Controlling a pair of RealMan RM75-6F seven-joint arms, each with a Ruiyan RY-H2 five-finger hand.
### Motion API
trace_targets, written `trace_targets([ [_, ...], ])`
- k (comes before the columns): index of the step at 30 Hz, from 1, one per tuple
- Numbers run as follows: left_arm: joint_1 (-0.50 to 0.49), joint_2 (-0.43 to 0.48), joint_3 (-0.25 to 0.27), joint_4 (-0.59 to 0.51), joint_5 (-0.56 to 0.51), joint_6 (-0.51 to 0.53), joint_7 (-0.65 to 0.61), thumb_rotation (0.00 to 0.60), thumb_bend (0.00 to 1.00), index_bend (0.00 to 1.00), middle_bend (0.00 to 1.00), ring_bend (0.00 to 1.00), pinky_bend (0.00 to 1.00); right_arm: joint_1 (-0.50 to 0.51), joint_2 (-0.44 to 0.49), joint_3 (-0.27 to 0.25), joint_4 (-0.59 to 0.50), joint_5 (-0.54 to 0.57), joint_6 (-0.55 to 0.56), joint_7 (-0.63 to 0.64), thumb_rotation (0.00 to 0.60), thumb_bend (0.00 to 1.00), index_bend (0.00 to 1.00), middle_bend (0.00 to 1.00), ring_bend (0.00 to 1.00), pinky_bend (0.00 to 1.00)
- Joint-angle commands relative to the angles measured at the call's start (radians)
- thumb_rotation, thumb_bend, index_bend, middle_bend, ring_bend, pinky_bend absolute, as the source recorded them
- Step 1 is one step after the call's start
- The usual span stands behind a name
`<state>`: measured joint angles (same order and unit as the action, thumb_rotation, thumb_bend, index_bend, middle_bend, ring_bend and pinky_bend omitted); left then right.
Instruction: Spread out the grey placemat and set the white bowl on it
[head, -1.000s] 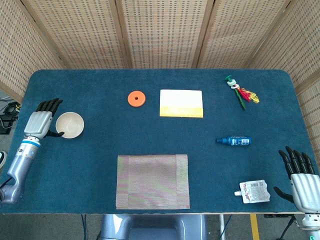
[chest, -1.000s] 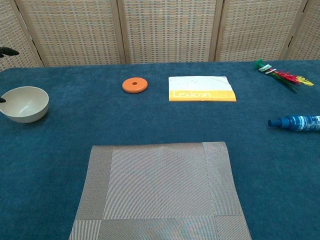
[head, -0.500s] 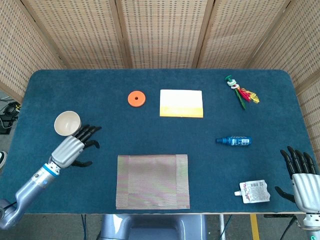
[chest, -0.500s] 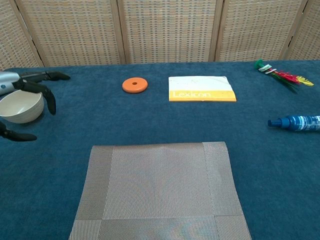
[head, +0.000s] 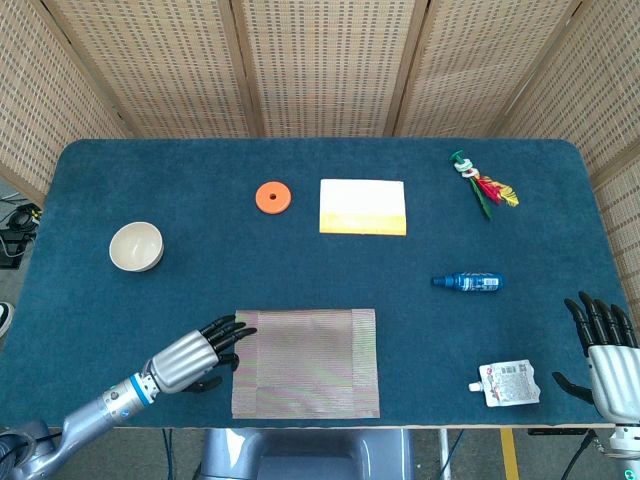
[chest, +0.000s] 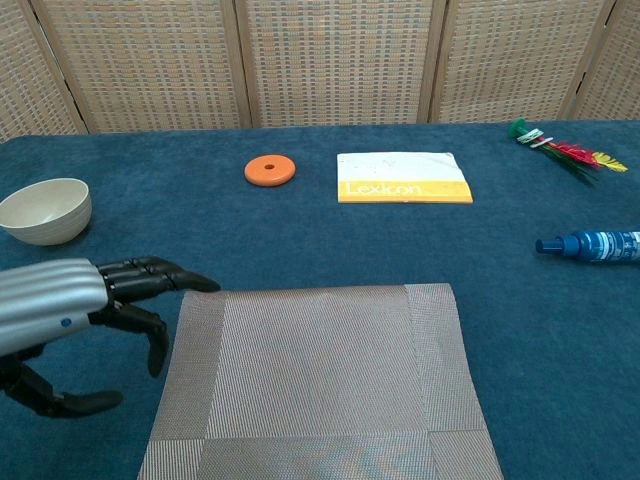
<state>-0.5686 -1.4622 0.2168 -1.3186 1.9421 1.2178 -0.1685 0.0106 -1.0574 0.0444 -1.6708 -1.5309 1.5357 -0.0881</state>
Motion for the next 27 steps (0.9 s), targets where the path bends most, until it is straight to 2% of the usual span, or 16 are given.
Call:
trace_targets([
  [1, -0.002, -0.03, 0.018, 0.009, 0.014, -0.022, 0.026, 0.6, 0.37, 0.42, 0.0, 0.0, 0.0, 0.0, 0.002, 0.0, 0.0, 0.0, -0.001, 0.003, 0.6, 0.0, 0.01, 0.0, 0.0, 0.0],
  [9, 0.0, -0.079, 0.053, 0.037, 0.035, -0.036, 0.051, 0.6, 0.37, 0.4, 0.0, 0.0, 0.0, -0.001, 0.008, 0.002, 0.0, 0.002, 0.001, 0.021, 0.6, 0.0, 0.0, 0.0, 0.0, 0.0],
  [27, 0.04, -0.105, 0.097, 0.108, 0.038, 0.01, 0.062, 0.6, 0.37, 0.4, 0.0, 0.0, 0.0, 0.0, 0.01, 0.004, 0.001, 0.006, -0.001, 0.024, 0.6, 0.0, 0.0, 0.0, 0.0, 0.0],
])
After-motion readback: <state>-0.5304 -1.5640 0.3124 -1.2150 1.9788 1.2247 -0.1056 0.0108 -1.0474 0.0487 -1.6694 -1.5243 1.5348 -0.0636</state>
